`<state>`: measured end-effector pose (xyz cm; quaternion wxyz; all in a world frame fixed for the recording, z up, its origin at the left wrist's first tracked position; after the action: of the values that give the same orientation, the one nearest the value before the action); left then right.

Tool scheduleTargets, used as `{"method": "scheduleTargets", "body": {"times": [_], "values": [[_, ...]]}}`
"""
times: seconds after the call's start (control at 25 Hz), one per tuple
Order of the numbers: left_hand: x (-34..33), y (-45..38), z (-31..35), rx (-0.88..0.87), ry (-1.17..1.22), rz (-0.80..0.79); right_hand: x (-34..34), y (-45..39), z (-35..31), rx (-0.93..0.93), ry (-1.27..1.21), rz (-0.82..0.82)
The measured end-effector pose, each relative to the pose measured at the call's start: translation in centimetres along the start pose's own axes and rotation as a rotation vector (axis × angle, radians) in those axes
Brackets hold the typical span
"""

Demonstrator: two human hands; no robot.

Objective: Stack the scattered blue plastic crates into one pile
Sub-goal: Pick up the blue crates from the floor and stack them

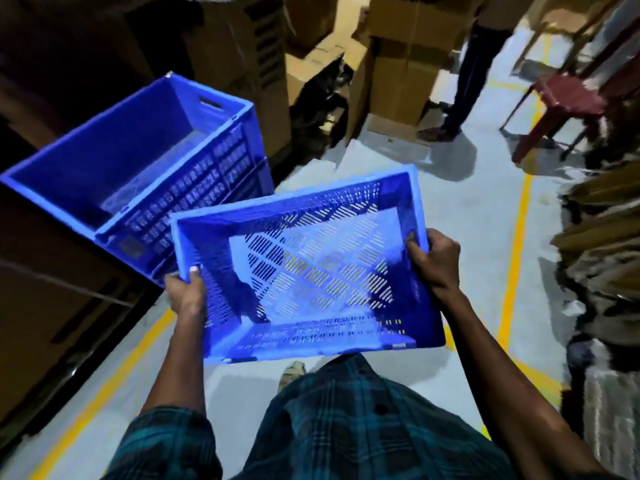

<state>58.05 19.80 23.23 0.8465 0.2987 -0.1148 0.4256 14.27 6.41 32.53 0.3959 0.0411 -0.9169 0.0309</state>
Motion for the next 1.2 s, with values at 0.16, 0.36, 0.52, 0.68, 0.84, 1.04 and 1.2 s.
{"method": "scheduleTargets", "body": {"times": [0.16, 0.36, 0.52, 0.68, 0.84, 1.04, 1.2], "values": [[1.0, 5.8, 0.4, 0.024, -0.144, 0.173, -0.5, -4.0, 4.4, -0.049, 0.043, -0.188], [1.6, 13.2, 3.3, 0.075, -0.136, 0.403, 0.2, -9.2, 3.6, -0.024, -0.003, -0.262], [3.1, 16.9, 7.1, 0.015, -0.053, 0.552, 0.5, -13.5, -0.4, 0.117, -0.048, -0.249], [5.3, 18.9, 10.5, -0.017, 0.021, 0.684, 0.6, -17.9, -6.3, 0.324, -0.078, -0.259], [7.3, 18.3, 12.7, -0.044, 0.128, 0.794, -0.1, -21.7, -12.3, 0.456, -0.112, -0.222], [10.4, 15.0, 16.9, -0.073, 0.207, 0.924, -1.8, -26.5, -19.8, 0.551, -0.190, -0.203], [12.1, 11.5, 19.4, -0.054, 0.236, 0.948, -2.9, -30.0, -26.1, 0.503, -0.231, -0.171]]}}
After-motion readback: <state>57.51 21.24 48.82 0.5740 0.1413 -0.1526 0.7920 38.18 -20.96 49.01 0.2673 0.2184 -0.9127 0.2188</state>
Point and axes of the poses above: each hand's wrist, its own y-axis away from the middle knuckle, its own x-axis out of the back of the hand, z = x × y, the point moved 3 cm from there along -y, towards the middle knuckle, and after that the axes turned 13 degrees about -z, right-handed, at the moved point
